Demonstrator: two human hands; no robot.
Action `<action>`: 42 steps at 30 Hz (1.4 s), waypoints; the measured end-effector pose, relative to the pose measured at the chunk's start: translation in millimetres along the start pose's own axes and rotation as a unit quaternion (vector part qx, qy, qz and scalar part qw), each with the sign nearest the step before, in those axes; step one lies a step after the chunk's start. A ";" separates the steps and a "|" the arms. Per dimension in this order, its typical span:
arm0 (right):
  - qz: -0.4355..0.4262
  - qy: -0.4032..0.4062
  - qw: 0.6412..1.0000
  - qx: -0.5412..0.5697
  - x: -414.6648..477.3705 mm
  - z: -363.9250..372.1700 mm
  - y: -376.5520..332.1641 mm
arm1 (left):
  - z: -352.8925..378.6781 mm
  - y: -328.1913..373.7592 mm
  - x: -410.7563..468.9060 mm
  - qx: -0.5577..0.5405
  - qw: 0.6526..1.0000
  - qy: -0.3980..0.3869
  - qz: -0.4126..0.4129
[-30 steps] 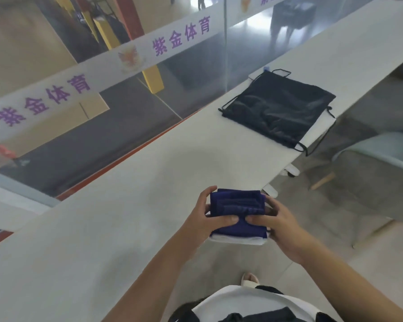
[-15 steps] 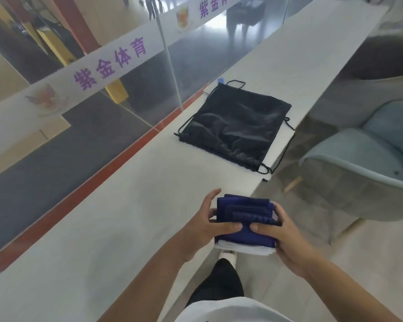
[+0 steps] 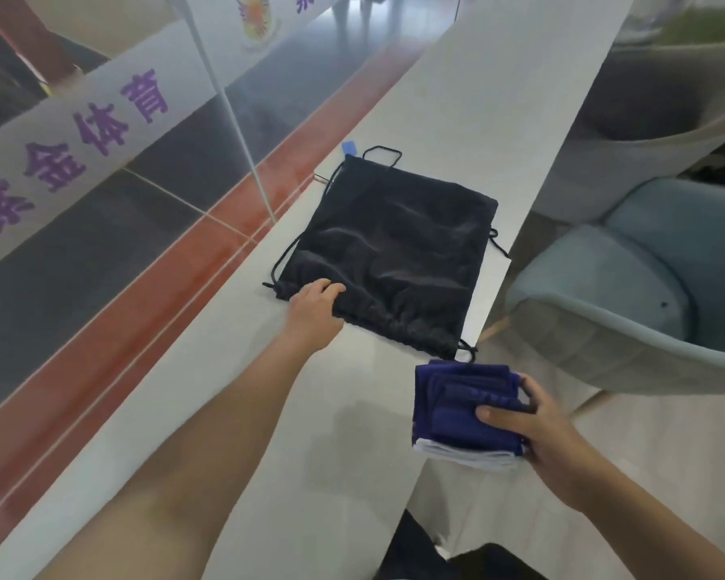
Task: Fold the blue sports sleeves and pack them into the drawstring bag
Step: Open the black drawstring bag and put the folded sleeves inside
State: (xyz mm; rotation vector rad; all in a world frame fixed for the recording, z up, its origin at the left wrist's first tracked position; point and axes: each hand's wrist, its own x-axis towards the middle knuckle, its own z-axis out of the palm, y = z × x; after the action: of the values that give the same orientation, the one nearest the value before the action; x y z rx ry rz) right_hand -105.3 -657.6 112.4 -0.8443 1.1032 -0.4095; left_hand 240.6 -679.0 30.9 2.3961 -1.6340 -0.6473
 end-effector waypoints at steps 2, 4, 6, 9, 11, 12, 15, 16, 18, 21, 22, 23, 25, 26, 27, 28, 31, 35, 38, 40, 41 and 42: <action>0.006 0.004 1.000 0.002 4.6 0.5 0.3 | 3.6 -2.5 25.5 0.073 0.997 -0.012 0.030; 0.014 0.004 1.000 0.001 6.9 0.7 2.6 | 6.0 -6.6 41.5 0.114 0.992 -0.036 0.037; 0.024 0.007 1.000 0.003 8.8 -0.3 5.6 | 8.0 -10.5 47.9 0.116 0.991 -0.057 0.023; 0.029 0.015 0.999 0.006 12.7 -5.7 6.9 | 15.8 -13.9 44.1 0.068 0.995 -0.067 -0.003; 0.024 0.021 0.999 0.002 14.5 -10.7 5.1 | 20.3 -8.9 36.5 0.059 0.996 -0.060 -0.015; 0.022 0.024 0.999 -0.001 14.9 -13.7 3.7 | 21.3 -3.1 31.2 0.070 0.996 -0.059 -0.016; 0.026 0.022 0.999 0.001 14.3 -24.5 -1.6 | 25.4 20.3 8.2 0.085 0.994 -0.066 0.003; 0.029 0.020 0.999 0.000 13.4 -28.2 -3.8 | 27.4 28.8 -0.7 0.072 0.995 -0.071 0.007; 0.033 0.016 0.999 0.000 11.1 -37.3 -7.1 | 31.7 46.7 -18.6 0.028 0.997 -0.068 0.011; 0.032 0.015 0.999 0.010 6.9 -50.7 -10.5 | 30.5 71.9 -36.5 -0.051 0.998 -0.035 0.016; 0.032 0.016 0.999 0.015 5.4 -55.4 -10.3 | 27.1 79.5 -39.5 -0.072 0.997 -0.020 0.021; 0.032 0.017 0.999 0.022 3.7 -60.5 -9.5 | 22.3 86.9 -41.7 -0.091 0.995 -0.004 0.028; 0.030 0.020 0.999 0.039 -0.5 -69.8 -7.5 | 9.8 101.0 -43.7 -0.120 0.991 0.037 0.044; 0.028 0.021 0.998 0.047 -2.2 -74.0 -6.2 | 2.2 108.8 -43.9 -0.130 0.988 0.058 0.052; 0.025 0.020 0.998 0.053 -3.5 -77.8 -4.7 | -5.7 116.7 -43.7 -0.136 0.986 0.078 0.056; 0.022 0.019 0.998 0.060 -5.5 -80.2 -4.3 | -13.8 124.9 -43.5 -0.141 0.984 0.096 0.059; -0.005 0.014 0.997 0.073 -10.8 -81.2 -5.0 | -37.7 148.3 -43.4 -0.158 0.977 0.130 0.057; -0.058 0.018 0.992 0.112 -16.7 -66.4 -14.4 | -56.2 170.3 -46.1 -0.189 0.970 0.142 0.056; -0.085 0.035 0.982 0.164 -15.1 -48.1 -28.9 | -59.8 181.6 -51.5 -0.196 0.968 0.143 0.060; -0.078 0.040 0.976 0.197 -4.1 -39.1 -37.9 | -60.5 187.8 -56.9 -0.198 0.968 0.139 0.061; -0.064 0.033 0.973 0.221 3.6 -35.3 -40.6 | -60.4 190.1 -59.5 -0.197 0.969 0.138 0.065; -0.048 0.024 0.969 0.242 11.0 -32.2 -42.4 | -59.9 192.0 -62.0 -0.196 0.969 0.137 0.069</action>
State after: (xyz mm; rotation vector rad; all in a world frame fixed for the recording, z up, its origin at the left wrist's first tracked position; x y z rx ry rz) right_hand -125.1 -704.3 132.0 -0.4569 0.9507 -0.7476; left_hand 86.2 -702.1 172.1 1.9707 -1.3929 -0.5277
